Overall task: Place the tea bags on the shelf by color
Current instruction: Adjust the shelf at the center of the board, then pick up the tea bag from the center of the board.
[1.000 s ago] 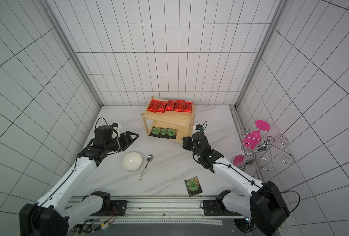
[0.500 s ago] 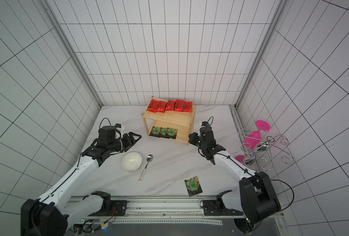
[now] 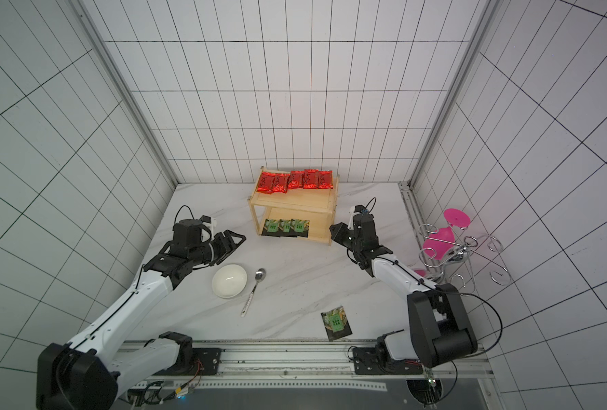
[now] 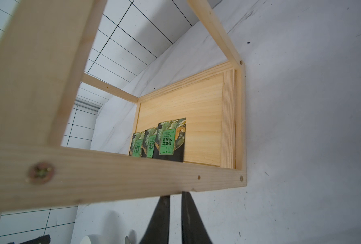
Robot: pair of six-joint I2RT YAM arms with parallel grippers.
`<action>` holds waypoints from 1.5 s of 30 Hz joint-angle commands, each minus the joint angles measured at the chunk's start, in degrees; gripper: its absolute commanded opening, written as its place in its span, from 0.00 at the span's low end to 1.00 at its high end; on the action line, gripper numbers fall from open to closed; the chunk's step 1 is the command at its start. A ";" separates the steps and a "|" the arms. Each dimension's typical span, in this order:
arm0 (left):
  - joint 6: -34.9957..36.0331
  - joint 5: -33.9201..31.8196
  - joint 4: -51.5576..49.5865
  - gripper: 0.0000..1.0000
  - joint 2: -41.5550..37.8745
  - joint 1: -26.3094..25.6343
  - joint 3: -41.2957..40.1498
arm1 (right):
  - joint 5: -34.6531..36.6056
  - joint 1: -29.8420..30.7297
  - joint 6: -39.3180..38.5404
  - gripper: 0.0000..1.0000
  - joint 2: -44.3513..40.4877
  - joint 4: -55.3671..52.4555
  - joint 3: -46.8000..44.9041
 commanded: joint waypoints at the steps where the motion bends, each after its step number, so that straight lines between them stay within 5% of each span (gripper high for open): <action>1: 0.34 -2.03 1.10 0.71 0.40 -1.27 -0.10 | -2.56 -2.42 0.71 0.18 2.13 3.10 4.92; 5: 1.57 -6.65 -0.33 0.71 0.76 -5.92 0.07 | -8.28 -5.29 1.00 0.26 0.42 -5.33 7.78; 9: 2.68 -11.26 -2.29 0.72 -0.76 -10.07 -0.41 | -3.66 -3.09 -2.25 0.29 -10.96 -23.01 2.42; 16: 3.87 -15.01 -3.67 0.73 -1.23 -15.72 -0.19 | 15.50 10.40 0.24 0.32 -32.36 -49.30 -8.10; 23: 1.44 -17.26 -0.67 0.73 6.11 -23.06 0.31 | 21.51 25.97 11.32 0.42 -39.04 -63.85 -10.81; 28: 1.51 -16.71 1.16 0.73 8.31 -23.14 1.44 | 24.83 35.42 16.42 0.50 -36.97 -60.99 -14.75; 38: 2.36 -15.67 0.13 0.73 10.69 -22.33 2.33 | 19.93 40.44 17.85 0.45 -28.67 -41.08 -22.04; 42: 2.75 -14.96 -0.55 0.73 10.43 -21.10 2.21 | 19.49 39.95 17.86 0.43 -26.13 -30.59 -26.27; 45: 3.19 -14.23 -0.51 0.73 10.10 -20.39 1.76 | 13.91 33.80 14.04 0.41 -24.79 -21.13 -29.51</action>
